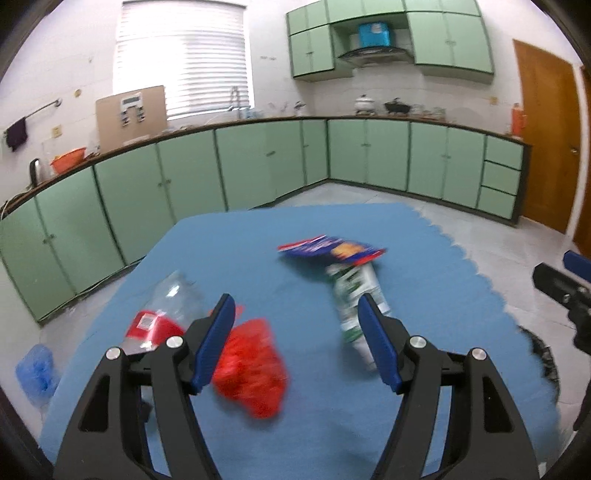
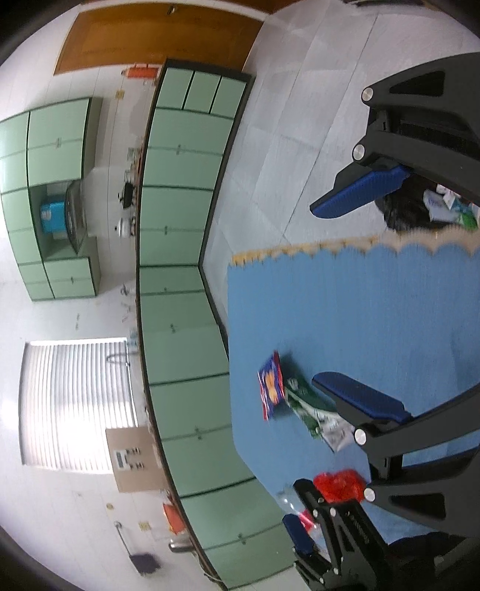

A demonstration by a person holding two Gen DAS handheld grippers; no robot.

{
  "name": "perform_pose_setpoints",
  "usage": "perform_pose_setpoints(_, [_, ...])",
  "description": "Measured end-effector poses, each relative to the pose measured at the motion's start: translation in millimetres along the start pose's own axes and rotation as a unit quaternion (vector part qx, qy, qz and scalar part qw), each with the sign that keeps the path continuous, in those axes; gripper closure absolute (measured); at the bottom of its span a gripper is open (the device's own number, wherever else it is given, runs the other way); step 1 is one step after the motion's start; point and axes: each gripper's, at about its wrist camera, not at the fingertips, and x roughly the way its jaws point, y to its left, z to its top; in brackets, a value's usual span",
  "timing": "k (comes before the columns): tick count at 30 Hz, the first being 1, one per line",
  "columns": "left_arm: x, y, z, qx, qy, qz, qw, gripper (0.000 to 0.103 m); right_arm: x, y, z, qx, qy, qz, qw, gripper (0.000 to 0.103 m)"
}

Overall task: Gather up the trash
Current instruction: 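Move both tools back over the table toward the red bag and milk carton, then grasp the red plastic bag with the left tool while the right grasps the green milk carton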

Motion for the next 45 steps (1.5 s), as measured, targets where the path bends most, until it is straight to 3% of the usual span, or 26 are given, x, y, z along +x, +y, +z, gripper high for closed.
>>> perform_pose_setpoints(9, [37, 28, -13, -0.02, 0.054, -0.001, 0.9983, 0.036, 21, 37, -8, -0.018, 0.015, 0.023, 0.999, 0.019])
perform_pose_setpoints(18, [48, 26, -25, -0.029, 0.085, -0.004, 0.9959, 0.035, 36, 53, -4, -0.028, 0.027, 0.032, 0.999, 0.019])
perform_pose_setpoints(20, [49, 28, -26, -0.037, 0.088, -0.005, 0.9955, 0.043, 39, 59, -4, -0.033, 0.029, 0.036, 0.998, 0.019])
perform_pose_setpoints(22, [49, 28, -25, -0.043, 0.088, -0.008, 0.9952, 0.063, 40, 64, -4, -0.039, 0.03, 0.04, 0.998, 0.019])
perform_pose_setpoints(25, [48, 30, -26, -0.052, 0.088, -0.01, 0.9947, 0.08, 43, 70, -3, -0.045, 0.032, 0.046, 0.997, 0.019])
perform_pose_setpoints(36, [36, 49, -18, -0.068, 0.061, -0.011, 0.9957, 0.087, 61, 101, -3, -0.058, 0.046, 0.074, 0.995, 0.019])
perform_pose_setpoints(45, [35, 60, -16, -0.074, 0.06, -0.019, 0.9953, 0.087, 93, 119, 0, -0.047, 0.084, 0.058, 0.994, 0.019])
